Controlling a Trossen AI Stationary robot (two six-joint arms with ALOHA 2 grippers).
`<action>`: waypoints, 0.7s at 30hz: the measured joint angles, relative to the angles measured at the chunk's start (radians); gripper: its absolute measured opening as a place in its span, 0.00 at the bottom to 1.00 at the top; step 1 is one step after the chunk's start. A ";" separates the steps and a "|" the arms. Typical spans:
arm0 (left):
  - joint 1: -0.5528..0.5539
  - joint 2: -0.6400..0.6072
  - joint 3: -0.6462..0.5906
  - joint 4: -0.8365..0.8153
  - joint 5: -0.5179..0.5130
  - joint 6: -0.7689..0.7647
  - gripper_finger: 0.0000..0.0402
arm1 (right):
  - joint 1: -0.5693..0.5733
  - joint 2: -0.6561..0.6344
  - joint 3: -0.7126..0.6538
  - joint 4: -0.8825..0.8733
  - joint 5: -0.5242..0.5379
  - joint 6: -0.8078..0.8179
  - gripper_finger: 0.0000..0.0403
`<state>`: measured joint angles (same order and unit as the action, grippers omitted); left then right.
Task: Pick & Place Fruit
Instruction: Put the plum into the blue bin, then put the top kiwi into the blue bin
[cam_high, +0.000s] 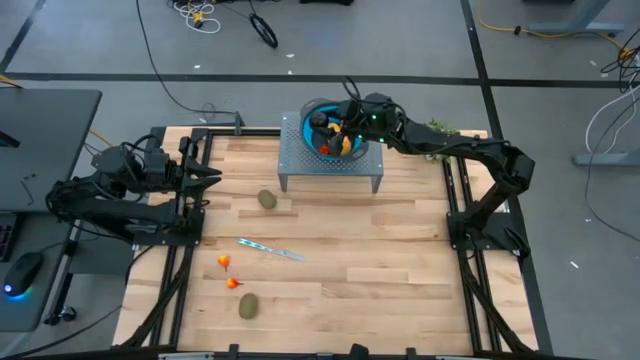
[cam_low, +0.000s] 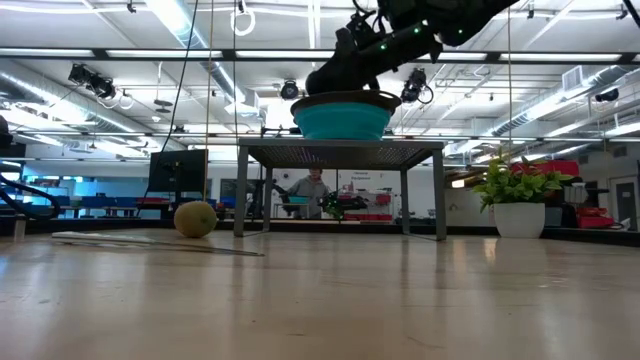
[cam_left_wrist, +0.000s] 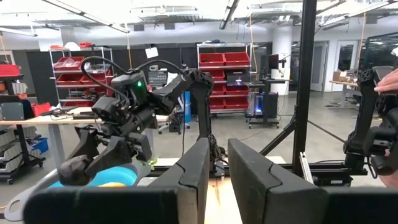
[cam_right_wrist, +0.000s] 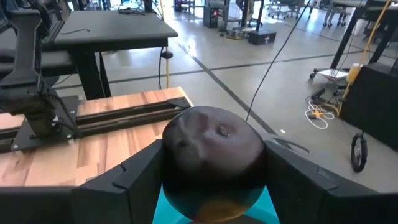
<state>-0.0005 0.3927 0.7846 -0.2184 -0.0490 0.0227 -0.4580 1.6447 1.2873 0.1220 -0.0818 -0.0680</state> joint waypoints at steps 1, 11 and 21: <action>0.000 0.000 0.000 0.000 0.000 0.000 0.17 | 0.000 0.000 0.000 0.003 0.000 -0.009 0.63; 0.000 0.000 0.000 0.000 0.000 0.000 0.17 | 0.000 0.000 0.000 0.014 -0.007 -0.022 0.75; 0.000 0.000 0.000 0.000 0.000 0.000 0.17 | 0.003 -0.001 0.000 0.010 -0.009 -0.019 0.77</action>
<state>-0.0006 0.3927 0.7847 -0.2184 -0.0490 0.0227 -0.4552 1.6440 1.2873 0.1318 -0.0906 -0.0872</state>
